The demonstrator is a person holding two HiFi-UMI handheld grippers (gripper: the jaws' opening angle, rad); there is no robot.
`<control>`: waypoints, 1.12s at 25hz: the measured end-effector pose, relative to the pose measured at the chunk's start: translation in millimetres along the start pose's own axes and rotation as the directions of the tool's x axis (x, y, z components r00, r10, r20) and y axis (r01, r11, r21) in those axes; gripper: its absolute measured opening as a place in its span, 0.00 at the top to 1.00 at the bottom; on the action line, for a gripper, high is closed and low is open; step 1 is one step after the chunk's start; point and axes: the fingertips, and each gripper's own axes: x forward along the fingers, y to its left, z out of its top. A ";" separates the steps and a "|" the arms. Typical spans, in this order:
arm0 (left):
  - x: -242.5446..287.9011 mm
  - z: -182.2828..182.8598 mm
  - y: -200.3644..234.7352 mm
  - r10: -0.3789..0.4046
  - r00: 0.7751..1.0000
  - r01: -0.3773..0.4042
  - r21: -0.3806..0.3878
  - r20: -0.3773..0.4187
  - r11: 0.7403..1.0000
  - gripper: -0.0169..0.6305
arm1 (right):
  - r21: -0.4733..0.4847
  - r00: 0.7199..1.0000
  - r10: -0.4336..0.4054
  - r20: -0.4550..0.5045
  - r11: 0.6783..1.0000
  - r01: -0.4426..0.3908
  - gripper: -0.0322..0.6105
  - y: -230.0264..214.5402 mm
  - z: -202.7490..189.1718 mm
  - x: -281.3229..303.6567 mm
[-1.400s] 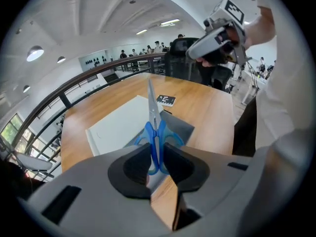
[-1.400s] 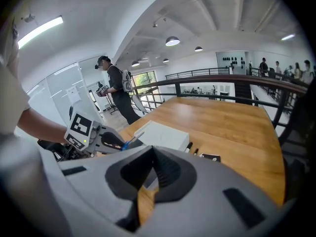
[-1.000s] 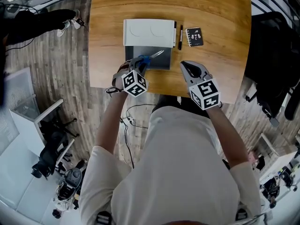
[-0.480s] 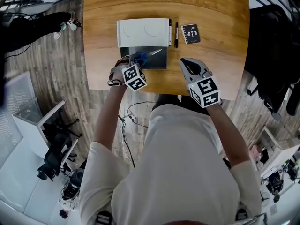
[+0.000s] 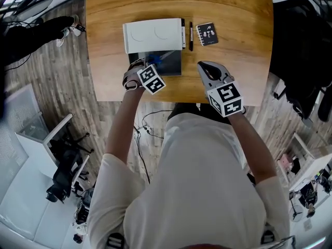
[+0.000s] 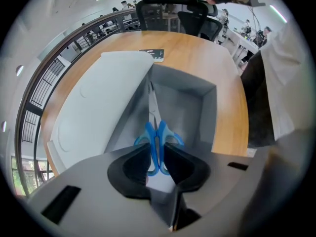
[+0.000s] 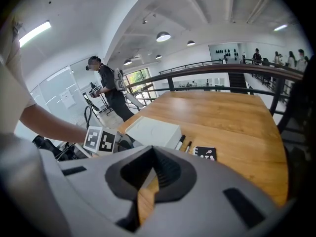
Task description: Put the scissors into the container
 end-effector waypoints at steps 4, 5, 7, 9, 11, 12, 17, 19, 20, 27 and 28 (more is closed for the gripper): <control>6.1 -0.6 2.4 -0.006 1.000 0.005 -0.084 -0.010 0.996 0.86 | 0.009 1.000 -0.013 0.001 1.000 0.013 0.95 -5.0 -0.6 -1.8; 7.1 -0.7 2.6 -0.009 1.000 0.008 -0.107 -0.008 0.994 0.86 | 0.011 1.000 -0.016 0.001 1.000 0.016 0.95 -6.2 -0.7 -2.2; 8.7 -1.3 2.9 -0.007 1.000 0.006 -0.129 -0.005 0.992 0.86 | 0.014 1.000 -0.022 0.001 1.000 0.022 0.95 -8.0 -0.6 -3.3; 10.0 -1.4 3.4 0.002 1.000 -0.002 -0.130 -0.004 0.991 0.85 | 0.014 1.000 -0.026 0.002 1.000 0.026 0.95 -9.4 -0.6 -4.4; 10.4 -0.5 3.5 0.005 1.000 -0.004 -0.136 0.005 0.991 0.84 | 0.012 1.000 -0.028 0.005 1.000 0.028 0.95 -10.8 -0.9 -5.5; 9.8 0.0 3.1 0.003 1.000 -0.001 -0.143 0.011 0.990 0.82 | 0.010 1.000 -0.029 0.006 1.000 0.029 0.95 -11.1 -1.1 -6.2; 2.6 2.4 -0.6 -0.032 0.997 0.045 -0.227 0.064 0.973 0.75 | -0.001 0.999 -0.033 0.014 0.999 0.033 0.95 -9.2 1.3 -9.4; 0.6 2.1 0.6 -0.028 0.996 0.051 -0.269 0.088 0.962 0.71 | -0.009 0.999 -0.034 0.018 0.999 0.034 0.95 -7.5 2.0 -10.2; -0.9 2.0 1.7 -0.022 0.995 0.049 -0.281 0.097 0.958 0.71 | -0.013 0.999 -0.034 0.020 0.999 0.034 0.95 -6.5 2.2 -10.7; -25.3 6.8 -1.4 0.021 0.989 0.024 -0.298 0.146 0.954 0.71 | -0.052 0.998 -0.037 0.041 0.998 0.039 0.95 6.2 3.8 -25.7; -29.8 6.9 -2.9 0.025 0.988 0.023 -0.301 0.152 0.953 0.71 | -0.058 0.998 -0.038 0.045 0.997 0.041 0.95 8.8 3.8 -28.1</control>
